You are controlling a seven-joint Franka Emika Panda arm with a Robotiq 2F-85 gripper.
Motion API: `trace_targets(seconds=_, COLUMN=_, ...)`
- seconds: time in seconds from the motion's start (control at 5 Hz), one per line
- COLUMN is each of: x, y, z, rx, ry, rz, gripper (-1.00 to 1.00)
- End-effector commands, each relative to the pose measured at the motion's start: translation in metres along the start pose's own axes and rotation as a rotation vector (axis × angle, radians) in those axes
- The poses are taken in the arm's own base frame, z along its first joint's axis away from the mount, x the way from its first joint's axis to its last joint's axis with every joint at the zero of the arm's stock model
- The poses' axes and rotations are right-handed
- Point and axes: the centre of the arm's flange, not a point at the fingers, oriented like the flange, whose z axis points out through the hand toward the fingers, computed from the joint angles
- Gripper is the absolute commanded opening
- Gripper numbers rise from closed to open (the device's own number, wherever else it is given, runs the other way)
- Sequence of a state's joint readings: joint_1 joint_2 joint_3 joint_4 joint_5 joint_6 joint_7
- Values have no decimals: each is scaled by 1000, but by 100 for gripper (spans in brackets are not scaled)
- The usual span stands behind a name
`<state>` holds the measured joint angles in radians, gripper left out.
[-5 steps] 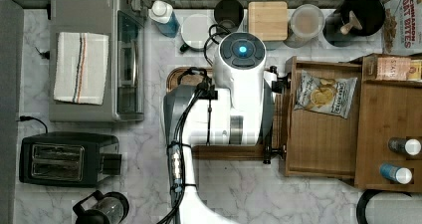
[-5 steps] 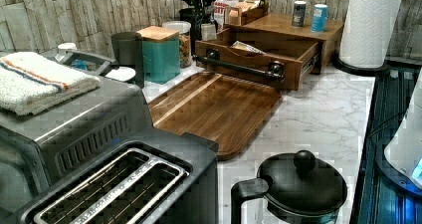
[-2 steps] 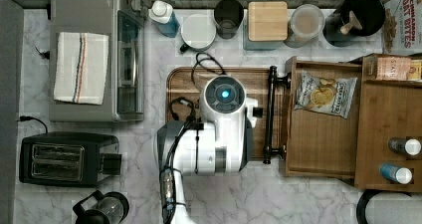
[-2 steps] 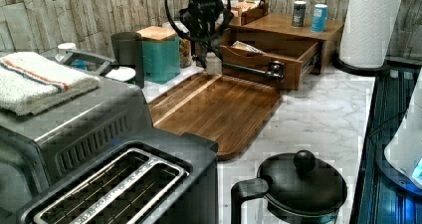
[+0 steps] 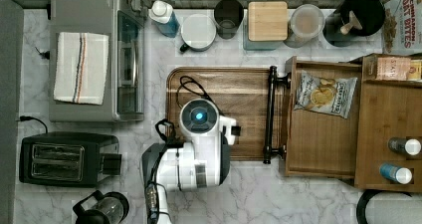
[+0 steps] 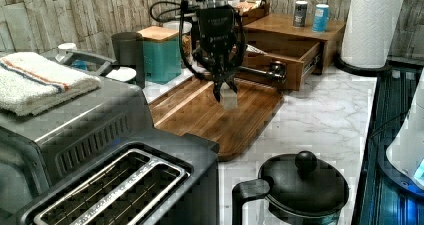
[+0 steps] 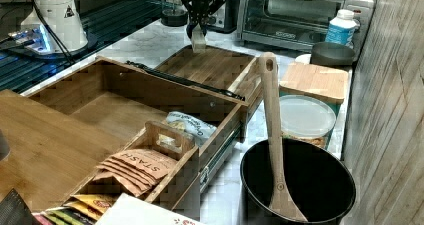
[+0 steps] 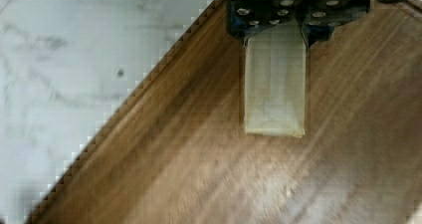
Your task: Place the butter on the board.
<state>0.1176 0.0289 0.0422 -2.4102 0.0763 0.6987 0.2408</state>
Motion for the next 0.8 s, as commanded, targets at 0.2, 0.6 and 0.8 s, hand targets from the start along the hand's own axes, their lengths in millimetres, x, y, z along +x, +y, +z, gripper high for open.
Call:
trace_targets(seconds=0.2, x=-53, y=-42, z=-23, rx=161, ry=176, rz=-64, gripper=-100)
trace_targets(seconds=0.6, x=-52, y=-54, z=2, rx=183, ry=209, rz=-32, gripper=-100)
trace_targets(seconds=0.8, x=-41, y=-59, z=10, rx=167, ry=207, rz=-23, gripper=-100)
